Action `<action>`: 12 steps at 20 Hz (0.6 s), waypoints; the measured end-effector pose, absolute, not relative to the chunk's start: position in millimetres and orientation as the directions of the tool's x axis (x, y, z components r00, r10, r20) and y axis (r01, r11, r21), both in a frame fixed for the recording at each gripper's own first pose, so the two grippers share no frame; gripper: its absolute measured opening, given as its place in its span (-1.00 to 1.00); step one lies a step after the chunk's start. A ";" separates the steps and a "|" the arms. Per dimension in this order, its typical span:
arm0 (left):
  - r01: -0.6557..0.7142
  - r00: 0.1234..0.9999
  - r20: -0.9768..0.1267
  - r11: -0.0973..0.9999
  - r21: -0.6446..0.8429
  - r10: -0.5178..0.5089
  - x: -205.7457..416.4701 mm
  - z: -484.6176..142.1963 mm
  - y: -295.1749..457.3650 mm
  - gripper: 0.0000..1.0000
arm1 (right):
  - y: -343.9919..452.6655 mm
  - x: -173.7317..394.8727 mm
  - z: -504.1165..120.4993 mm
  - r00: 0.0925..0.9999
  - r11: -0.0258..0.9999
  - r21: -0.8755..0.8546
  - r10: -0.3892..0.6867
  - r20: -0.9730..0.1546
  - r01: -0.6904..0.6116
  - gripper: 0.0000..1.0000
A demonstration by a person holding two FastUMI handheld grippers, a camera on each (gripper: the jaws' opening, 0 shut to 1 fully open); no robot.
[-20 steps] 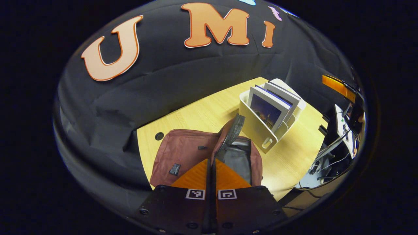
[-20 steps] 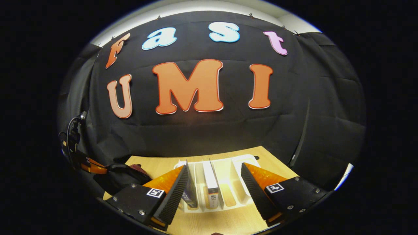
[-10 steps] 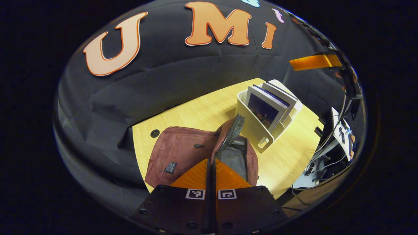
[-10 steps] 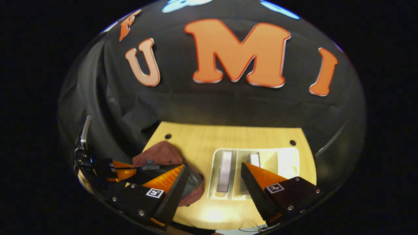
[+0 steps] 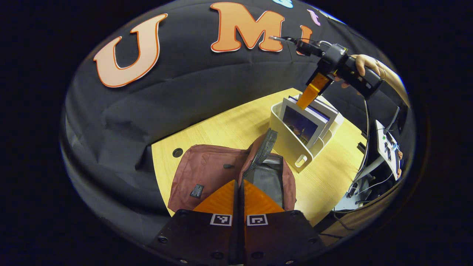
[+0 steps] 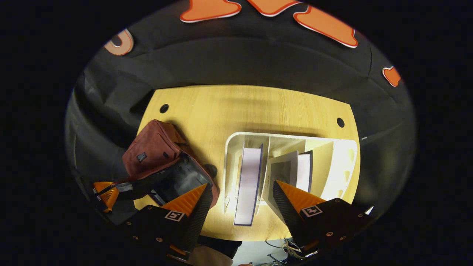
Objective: Open the schoolbag, grab two books from the bookshelf and put them into the schoolbag.
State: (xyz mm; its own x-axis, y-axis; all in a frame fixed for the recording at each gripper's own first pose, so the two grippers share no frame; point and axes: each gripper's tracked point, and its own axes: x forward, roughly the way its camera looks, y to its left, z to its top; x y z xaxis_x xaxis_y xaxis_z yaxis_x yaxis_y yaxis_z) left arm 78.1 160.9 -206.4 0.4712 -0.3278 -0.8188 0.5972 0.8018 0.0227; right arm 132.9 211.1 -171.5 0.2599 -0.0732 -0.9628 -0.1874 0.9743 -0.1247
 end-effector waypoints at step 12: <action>0.604 0.444 -0.831 0.797 0.002 -0.335 80.1 -216.3 162.7 -0.99 | 207.1 131.9 -228.9 0.119 0.967 -0.179 -0.159 -0.980 -0.183 -0.17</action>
